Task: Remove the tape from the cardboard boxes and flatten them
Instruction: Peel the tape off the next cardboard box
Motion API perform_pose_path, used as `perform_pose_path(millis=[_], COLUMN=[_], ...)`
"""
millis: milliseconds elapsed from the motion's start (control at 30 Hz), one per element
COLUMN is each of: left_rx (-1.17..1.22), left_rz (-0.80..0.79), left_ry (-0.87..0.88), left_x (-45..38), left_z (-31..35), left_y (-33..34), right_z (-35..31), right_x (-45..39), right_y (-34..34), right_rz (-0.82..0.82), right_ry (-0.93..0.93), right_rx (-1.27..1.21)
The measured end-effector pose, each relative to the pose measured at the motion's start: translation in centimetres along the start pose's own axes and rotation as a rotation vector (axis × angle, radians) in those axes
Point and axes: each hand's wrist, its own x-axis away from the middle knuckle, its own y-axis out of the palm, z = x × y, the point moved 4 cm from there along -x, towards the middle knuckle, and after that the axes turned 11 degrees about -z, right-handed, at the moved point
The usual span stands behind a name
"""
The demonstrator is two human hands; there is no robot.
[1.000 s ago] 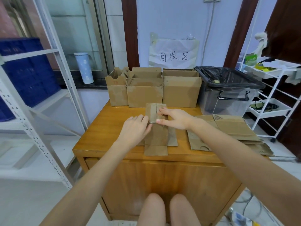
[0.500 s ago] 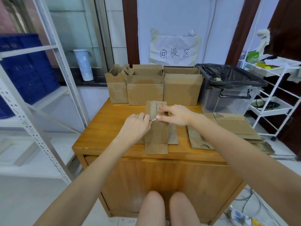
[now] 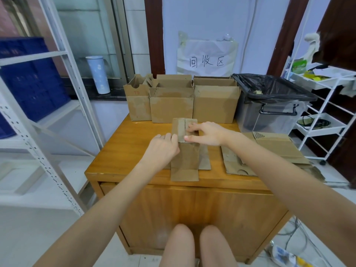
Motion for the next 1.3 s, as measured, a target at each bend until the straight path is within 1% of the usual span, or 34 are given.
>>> perform_pose_path(millis=[133, 200, 267, 300, 400, 467, 533, 600, 667, 733, 800, 900, 1067, 1167, 1300], left_rx=[0.133, 0.199, 0.225, 0.229, 0.251, 0.259, 0.301, 0.391, 0.452, 0.465, 0.444, 0.383, 0.414, 0.475, 0.381], left_rz=[-0.033, -0.064, -0.075, -0.078, -0.139, -0.149, -0.169, -0.193, -0.209, -0.218, -0.230, -0.245, -0.252, -0.246, -0.242], left_ry=[-0.096, -0.119, -0.101, -0.091, -0.081, -0.082, -0.126, -0.175, -0.189, -0.192, -0.202, -0.210, -0.223, -0.253, -0.218], left_x=[0.4, 0.7, 0.8, 0.7, 0.6, 0.8, 1.0, 1.0, 0.9, 0.7, 0.4, 0.2, 0.1, 0.0, 0.0], left_z=[-0.3, -0.5, -0.5, -0.5, -0.3, -0.2, -0.4, -0.9, -1.0, -0.7, -0.4, -0.2, 0.1, -0.1, 0.2], left_y=[-0.1, 0.2, 0.3, 0.2, -0.1, -0.1, 0.0, 0.3, 0.4, 0.2, 0.1, 0.1, 0.1, 0.1, -0.1], right_z=[0.0, -0.2, -0.1, -0.1, -0.3, -0.9, -1.7, -2.0, -1.8, -1.5, -1.5, -1.3, -1.1, -1.5, -1.4], right_x=[0.0, 0.4, 0.7, 0.8, 0.9, 0.9, 1.0, 1.1, 1.2, 1.5, 1.8, 1.9, 2.1, 2.1, 2.1], right_y=[0.2, 0.1, -0.1, -0.2, -0.4, -0.5, -0.4, -0.3, -0.2, -0.1, 0.5, 1.3, 1.0, 0.7, 0.7], right_rz=[-0.024, -0.015, 0.015, 0.027, 0.040, 0.087, 0.169, 0.208, 0.214, 0.245, 0.311, 0.374, 0.284, 0.254, 0.254], right_ry=[-0.005, -0.040, -0.074, -0.087, -0.140, -0.195, -0.235, -0.237, -0.214, -0.231, -0.264, -0.239, -0.230, -0.237, -0.233], right_rx=[-0.009, -0.090, -0.232, -0.265, -0.239, -0.197, -0.160, -0.095, -0.069, -0.116, -0.224, -0.320, -0.499, -0.513, -0.562])
